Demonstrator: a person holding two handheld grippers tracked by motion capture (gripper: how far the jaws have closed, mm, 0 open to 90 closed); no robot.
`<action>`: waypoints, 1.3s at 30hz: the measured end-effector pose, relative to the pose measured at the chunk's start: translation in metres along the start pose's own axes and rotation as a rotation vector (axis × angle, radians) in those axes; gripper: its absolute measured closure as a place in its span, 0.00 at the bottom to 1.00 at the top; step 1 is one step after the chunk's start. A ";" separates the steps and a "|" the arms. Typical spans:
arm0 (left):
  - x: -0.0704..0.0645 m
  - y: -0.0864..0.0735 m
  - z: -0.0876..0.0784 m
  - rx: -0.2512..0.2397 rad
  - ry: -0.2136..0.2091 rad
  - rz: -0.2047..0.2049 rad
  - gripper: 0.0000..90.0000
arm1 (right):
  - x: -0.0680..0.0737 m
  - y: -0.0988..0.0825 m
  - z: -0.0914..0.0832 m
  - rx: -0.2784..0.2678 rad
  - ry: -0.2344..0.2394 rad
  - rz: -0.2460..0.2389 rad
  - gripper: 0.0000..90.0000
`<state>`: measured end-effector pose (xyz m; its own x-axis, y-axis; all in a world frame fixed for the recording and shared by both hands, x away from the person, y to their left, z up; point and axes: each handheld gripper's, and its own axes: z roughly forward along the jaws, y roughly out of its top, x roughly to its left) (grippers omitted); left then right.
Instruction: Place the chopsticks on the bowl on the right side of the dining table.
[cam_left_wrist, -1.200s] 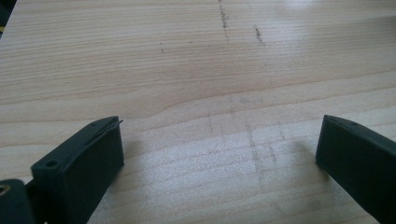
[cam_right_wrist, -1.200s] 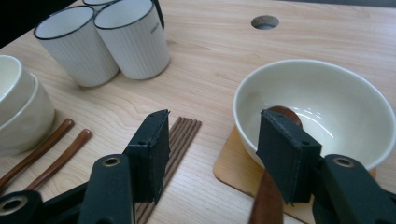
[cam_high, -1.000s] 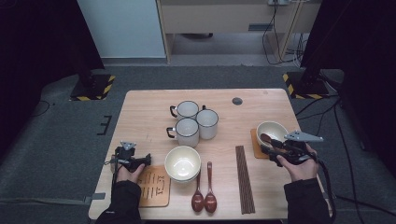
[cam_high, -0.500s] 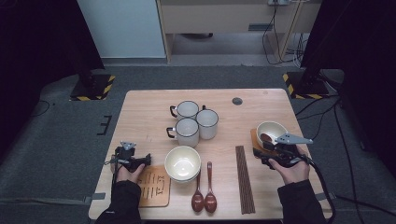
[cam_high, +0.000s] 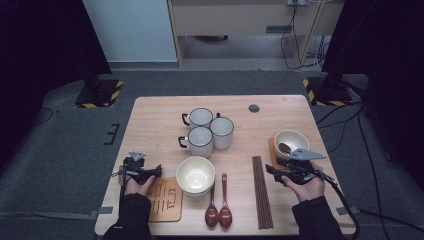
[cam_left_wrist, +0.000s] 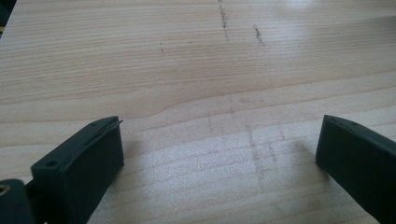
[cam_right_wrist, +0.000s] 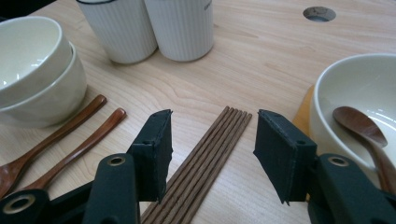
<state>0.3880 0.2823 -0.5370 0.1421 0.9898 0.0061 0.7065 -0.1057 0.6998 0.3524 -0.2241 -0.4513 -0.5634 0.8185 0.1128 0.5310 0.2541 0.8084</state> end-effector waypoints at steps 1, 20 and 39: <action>0.000 0.000 0.000 0.002 0.000 0.003 0.00 | 0.000 -0.001 0.000 0.003 0.000 0.002 0.52; 0.000 0.000 0.000 0.000 0.000 0.001 0.00 | 0.005 -0.017 0.004 0.045 0.000 0.020 0.52; 0.000 0.000 0.000 0.002 0.000 0.002 0.00 | 0.006 -0.037 0.016 0.108 -0.028 -0.004 0.58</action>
<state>0.3879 0.2824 -0.5368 0.1439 0.9896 0.0077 0.7074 -0.1083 0.6985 0.3396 -0.2203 -0.4899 -0.5484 0.8312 0.0920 0.5946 0.3102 0.7418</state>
